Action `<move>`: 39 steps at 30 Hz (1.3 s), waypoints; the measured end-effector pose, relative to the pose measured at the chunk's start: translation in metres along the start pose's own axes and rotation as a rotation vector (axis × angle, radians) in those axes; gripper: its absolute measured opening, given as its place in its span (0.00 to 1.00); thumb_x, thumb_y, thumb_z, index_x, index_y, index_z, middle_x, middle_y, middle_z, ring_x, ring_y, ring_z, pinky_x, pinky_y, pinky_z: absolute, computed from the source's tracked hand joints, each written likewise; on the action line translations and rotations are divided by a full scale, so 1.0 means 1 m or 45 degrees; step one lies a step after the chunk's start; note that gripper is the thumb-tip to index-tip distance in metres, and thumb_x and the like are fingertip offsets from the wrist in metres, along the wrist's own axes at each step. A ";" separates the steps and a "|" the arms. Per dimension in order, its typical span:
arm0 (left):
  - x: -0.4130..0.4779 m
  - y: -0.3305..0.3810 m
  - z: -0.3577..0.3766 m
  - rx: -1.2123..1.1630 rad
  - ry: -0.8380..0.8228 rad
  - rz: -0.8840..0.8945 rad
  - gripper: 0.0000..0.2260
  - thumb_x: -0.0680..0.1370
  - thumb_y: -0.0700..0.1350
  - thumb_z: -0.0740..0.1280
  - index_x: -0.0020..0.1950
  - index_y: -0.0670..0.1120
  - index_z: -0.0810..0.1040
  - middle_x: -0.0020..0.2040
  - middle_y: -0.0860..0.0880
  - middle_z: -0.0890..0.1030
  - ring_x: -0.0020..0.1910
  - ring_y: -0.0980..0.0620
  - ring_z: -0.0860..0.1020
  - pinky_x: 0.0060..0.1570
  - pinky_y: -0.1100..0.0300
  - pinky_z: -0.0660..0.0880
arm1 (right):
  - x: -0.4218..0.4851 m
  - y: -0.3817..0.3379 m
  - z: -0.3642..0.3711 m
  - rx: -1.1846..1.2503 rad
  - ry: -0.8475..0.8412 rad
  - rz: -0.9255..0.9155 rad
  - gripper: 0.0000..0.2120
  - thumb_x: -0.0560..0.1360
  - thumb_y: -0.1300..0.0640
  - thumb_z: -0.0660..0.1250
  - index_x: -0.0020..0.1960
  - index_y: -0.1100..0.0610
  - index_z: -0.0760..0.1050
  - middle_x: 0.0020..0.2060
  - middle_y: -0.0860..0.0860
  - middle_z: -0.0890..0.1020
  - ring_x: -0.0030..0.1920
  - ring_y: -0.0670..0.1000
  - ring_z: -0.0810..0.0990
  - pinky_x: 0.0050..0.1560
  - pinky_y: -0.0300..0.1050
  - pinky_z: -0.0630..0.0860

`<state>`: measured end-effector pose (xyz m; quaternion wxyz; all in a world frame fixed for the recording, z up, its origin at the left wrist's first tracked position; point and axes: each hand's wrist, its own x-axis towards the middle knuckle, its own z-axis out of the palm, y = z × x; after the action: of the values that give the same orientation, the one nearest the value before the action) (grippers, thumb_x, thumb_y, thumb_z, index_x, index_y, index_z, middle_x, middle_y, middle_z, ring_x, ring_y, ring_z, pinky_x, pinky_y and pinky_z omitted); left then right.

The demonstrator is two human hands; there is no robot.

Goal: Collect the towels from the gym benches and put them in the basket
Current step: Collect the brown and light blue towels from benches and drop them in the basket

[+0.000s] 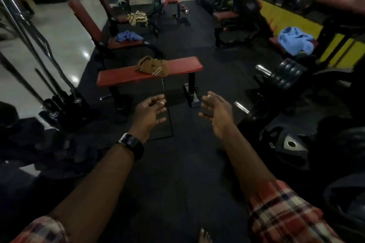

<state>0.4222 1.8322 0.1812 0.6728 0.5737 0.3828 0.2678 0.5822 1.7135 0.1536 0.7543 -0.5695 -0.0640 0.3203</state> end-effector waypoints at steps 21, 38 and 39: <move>0.467 0.025 0.029 -0.153 -0.020 -0.180 0.12 0.83 0.50 0.59 0.62 0.49 0.77 0.63 0.48 0.79 0.63 0.46 0.76 0.56 0.48 0.74 | 0.427 -0.017 0.154 -0.101 0.032 0.157 0.09 0.78 0.60 0.65 0.58 0.55 0.78 0.58 0.57 0.82 0.58 0.56 0.81 0.52 0.56 0.79; 0.805 0.047 0.060 -0.069 0.093 -0.379 0.16 0.83 0.50 0.57 0.67 0.47 0.75 0.65 0.48 0.77 0.65 0.48 0.75 0.59 0.48 0.73 | 0.771 -0.019 0.283 -0.146 -0.046 0.361 0.11 0.78 0.59 0.64 0.60 0.54 0.76 0.51 0.50 0.82 0.54 0.51 0.80 0.48 0.52 0.78; 0.824 0.045 0.060 -0.075 0.116 -0.408 0.16 0.83 0.50 0.57 0.67 0.47 0.75 0.66 0.48 0.77 0.65 0.48 0.75 0.58 0.49 0.75 | 0.790 -0.019 0.290 -0.175 -0.053 0.373 0.11 0.79 0.58 0.64 0.61 0.54 0.76 0.51 0.49 0.82 0.55 0.51 0.80 0.46 0.51 0.78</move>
<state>0.9395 2.4658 0.0566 0.7054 0.4725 0.4915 0.1941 1.0774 2.3870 0.0585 0.6572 -0.6163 -0.0175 0.4335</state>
